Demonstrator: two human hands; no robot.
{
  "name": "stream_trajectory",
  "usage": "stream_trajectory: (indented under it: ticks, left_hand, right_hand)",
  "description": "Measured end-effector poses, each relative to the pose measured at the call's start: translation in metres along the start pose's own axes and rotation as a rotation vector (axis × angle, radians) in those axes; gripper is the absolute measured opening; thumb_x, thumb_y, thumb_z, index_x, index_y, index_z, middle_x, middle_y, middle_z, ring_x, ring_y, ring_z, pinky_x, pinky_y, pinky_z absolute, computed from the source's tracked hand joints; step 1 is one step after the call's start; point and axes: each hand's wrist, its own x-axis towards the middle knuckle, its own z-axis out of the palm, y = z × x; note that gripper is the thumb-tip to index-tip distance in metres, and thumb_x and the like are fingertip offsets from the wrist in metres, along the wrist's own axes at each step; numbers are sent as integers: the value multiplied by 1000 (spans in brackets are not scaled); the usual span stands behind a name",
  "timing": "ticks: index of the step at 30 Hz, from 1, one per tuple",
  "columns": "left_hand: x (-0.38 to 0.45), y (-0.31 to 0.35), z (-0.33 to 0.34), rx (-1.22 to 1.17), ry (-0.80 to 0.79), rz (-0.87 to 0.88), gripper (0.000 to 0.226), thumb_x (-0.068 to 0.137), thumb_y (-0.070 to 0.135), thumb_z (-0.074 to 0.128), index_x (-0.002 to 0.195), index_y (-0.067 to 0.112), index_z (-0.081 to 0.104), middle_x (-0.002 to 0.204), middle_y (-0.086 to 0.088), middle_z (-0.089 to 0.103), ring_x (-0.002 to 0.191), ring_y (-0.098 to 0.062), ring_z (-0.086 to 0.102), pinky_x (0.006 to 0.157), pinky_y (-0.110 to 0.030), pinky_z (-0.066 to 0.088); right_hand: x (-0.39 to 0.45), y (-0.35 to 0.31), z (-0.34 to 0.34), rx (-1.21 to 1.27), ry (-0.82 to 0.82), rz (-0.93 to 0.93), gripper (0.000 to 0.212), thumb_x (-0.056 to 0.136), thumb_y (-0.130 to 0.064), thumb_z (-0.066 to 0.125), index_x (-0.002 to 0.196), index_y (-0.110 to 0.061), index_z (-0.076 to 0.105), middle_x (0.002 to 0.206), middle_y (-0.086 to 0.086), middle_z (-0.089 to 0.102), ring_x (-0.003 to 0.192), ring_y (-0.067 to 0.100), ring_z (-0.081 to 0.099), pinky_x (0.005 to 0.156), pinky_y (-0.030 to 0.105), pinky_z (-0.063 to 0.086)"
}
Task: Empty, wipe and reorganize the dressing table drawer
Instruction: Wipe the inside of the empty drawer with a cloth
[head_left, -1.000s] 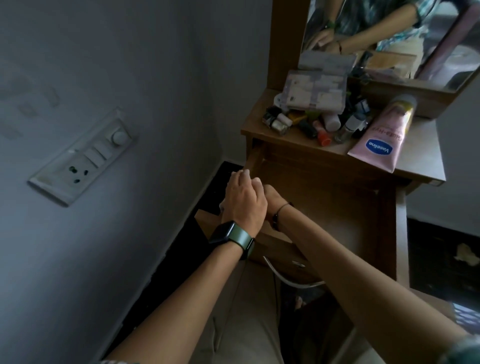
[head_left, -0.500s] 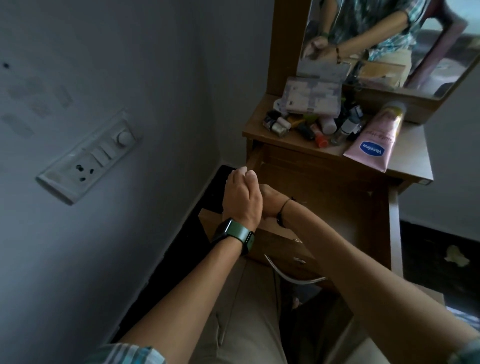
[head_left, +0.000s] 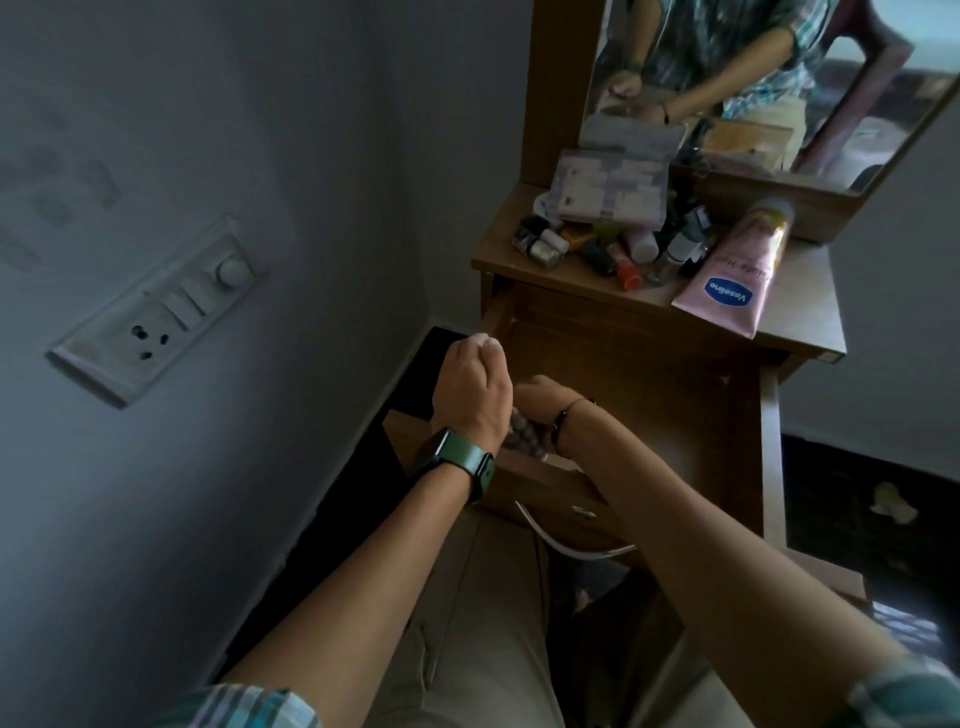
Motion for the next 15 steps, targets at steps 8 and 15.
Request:
stream_trajectory:
  ticks: [8,15]
  left_hand:
    - [-2,-7,3,113,-79,27,34,97,20,32,108,5,60,115,-12,60,103,-24,54,76,-22,31]
    - [-3,-9,0,122,-70,58,34,97,18,33,114,6,60,118,-10,60,107,-24,55,78,-22,33]
  right_hand:
    - [-22,-6,-4,-553,-145,-216,28,97,-13,43,120,-1,54,102,14,69,84,10,59,76,12,48]
    - [-45,45,-57,-818,-224,-191,32,97,-23,41,114,-8,65,120,9,63,111,23,57,101,36,43]
